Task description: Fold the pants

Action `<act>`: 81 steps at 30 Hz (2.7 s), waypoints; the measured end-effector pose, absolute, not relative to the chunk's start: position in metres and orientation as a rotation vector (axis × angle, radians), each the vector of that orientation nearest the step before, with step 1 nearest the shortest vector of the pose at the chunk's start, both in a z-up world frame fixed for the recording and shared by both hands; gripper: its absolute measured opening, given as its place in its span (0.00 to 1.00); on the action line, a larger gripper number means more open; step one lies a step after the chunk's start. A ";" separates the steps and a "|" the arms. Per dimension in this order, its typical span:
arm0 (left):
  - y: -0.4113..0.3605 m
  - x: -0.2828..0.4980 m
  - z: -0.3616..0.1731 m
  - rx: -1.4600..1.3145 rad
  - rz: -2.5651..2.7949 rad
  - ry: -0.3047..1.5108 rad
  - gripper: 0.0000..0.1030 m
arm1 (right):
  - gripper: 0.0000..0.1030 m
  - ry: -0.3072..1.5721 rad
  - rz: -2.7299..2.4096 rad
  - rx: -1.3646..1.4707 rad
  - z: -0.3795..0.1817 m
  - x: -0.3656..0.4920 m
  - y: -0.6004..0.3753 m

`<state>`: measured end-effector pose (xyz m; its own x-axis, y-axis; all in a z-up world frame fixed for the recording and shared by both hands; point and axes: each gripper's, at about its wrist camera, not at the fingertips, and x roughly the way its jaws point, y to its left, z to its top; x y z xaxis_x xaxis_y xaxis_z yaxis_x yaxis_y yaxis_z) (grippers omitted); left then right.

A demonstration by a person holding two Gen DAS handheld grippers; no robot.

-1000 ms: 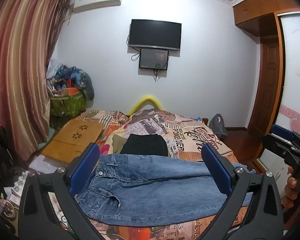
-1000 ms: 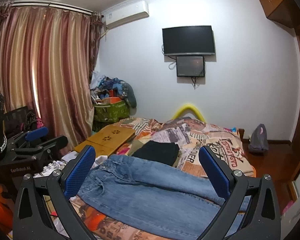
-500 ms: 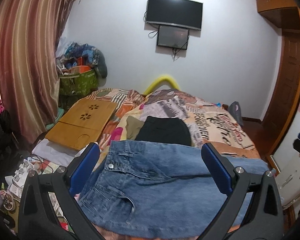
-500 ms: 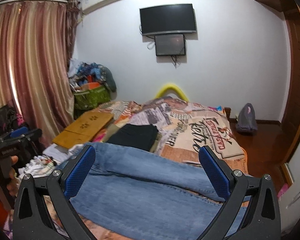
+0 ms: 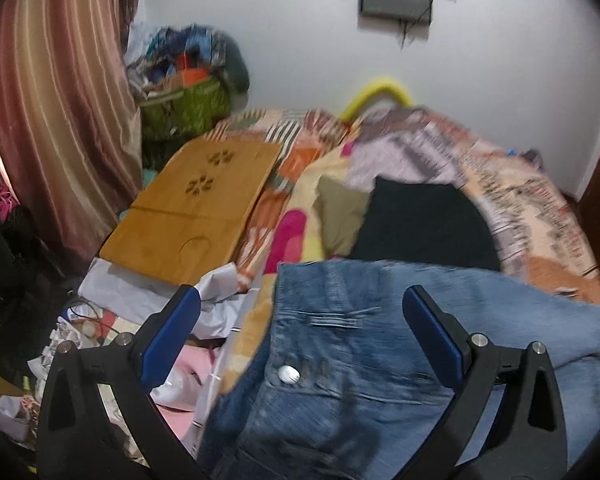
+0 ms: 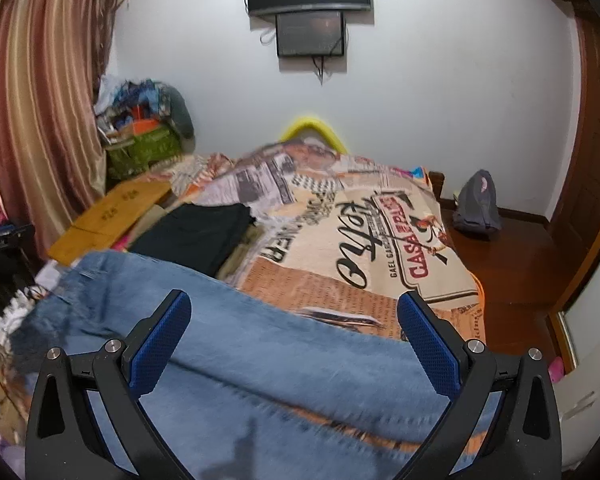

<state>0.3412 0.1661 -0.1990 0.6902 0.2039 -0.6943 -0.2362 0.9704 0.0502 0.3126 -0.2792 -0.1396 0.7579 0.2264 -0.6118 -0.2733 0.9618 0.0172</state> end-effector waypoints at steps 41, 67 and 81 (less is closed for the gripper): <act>0.168 0.453 -0.286 -0.067 0.090 1.048 0.14 | 0.09 1.137 0.632 -0.208 -0.262 0.435 -0.225; 0.159 0.304 -0.183 -0.059 0.042 0.836 0.03 | 0.04 0.822 0.645 -0.192 -0.136 0.294 -0.232; 0.163 0.311 -0.204 -0.050 0.060 0.866 0.03 | 0.49 0.912 0.546 -0.192 -0.178 0.360 -0.237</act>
<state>0.3109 0.1633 -0.2044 0.6464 0.0326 -0.7623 -0.0736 0.9971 -0.0198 0.3603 -0.2375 -0.1779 0.4879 0.3663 -0.7924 -0.5247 0.8485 0.0691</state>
